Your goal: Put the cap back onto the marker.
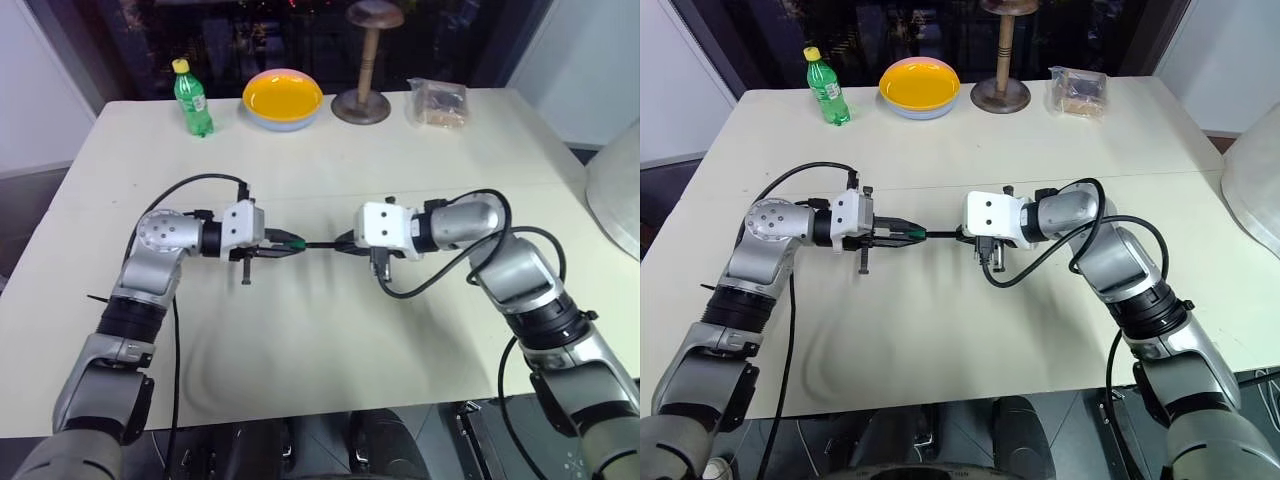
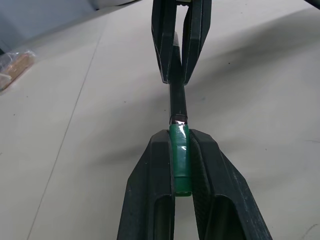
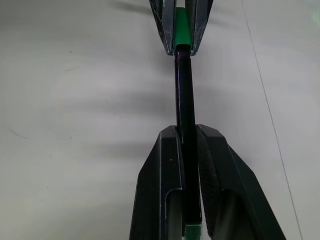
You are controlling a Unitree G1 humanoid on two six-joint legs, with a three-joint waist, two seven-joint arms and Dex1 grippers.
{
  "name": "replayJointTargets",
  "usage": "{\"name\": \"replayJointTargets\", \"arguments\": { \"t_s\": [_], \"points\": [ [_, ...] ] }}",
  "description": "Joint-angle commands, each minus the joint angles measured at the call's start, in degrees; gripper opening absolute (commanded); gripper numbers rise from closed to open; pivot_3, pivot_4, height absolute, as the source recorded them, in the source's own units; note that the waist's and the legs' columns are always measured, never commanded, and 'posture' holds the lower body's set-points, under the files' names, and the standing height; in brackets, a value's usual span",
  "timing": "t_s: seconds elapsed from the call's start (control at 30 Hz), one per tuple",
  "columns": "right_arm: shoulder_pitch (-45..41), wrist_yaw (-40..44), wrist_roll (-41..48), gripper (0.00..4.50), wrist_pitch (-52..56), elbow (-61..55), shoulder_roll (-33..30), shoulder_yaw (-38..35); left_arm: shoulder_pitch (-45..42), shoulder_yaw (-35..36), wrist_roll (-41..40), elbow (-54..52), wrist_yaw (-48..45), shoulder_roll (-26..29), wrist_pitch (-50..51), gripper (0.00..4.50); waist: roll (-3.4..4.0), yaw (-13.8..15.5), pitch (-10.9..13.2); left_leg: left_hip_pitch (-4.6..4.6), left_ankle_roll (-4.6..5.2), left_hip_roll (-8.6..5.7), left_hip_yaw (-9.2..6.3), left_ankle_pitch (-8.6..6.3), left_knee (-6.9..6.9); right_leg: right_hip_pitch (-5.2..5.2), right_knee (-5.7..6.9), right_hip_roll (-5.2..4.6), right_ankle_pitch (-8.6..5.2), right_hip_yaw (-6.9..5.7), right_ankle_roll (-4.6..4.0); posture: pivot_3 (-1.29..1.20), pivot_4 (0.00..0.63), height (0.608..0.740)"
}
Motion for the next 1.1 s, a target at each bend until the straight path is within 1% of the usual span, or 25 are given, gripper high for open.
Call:
{"name": "replayJointTargets", "arguments": {
  "t_s": [0.03, 0.8, 1.1],
  "points": [
    [-1.5, 0.4, 0.8, 0.04, -0.4, -3.3, 1.1, 0.7, -0.6, -0.1, -0.2, -1.1, 0.2, -0.3, -0.7, 0.0, 0.0, 0.0, 0.0, 0.0, 0.0, 0.0, 0.0, 0.0, 0.0, 0.0, 0.0, 0.0, 0.0, 0.0, 0.0, 0.0, 0.15, 0.74],
    [-2.5, 0.7, -2.1, 0.04, -1.9, -3.1, 4.4, 4.4, -0.5, -0.5, 0.4, -1.4, -0.2, -0.8, 0.3, 0.0, 0.0, -0.1, 0.0, 0.0, 0.0, 0.0, 0.0, 0.0, 0.0, 0.0, 0.0, 0.0, 0.0, 0.0, 0.0, 0.0, 0.15, 0.74],
    [-3.1, 0.9, -3.8, 0.04, -2.4, -2.2, 5.8, 6.0, 0.2, -1.3, 3.2, -0.3, 0.4, 0.0, -1.1, 0.0, 0.0, 0.0, 0.0, 0.0, 0.0, 0.0, 0.0, 0.0, 0.0, 0.0, 0.0, 0.0, 0.0, 0.0, 0.0, 0.0, 0.15, 0.74]
  ]
}}
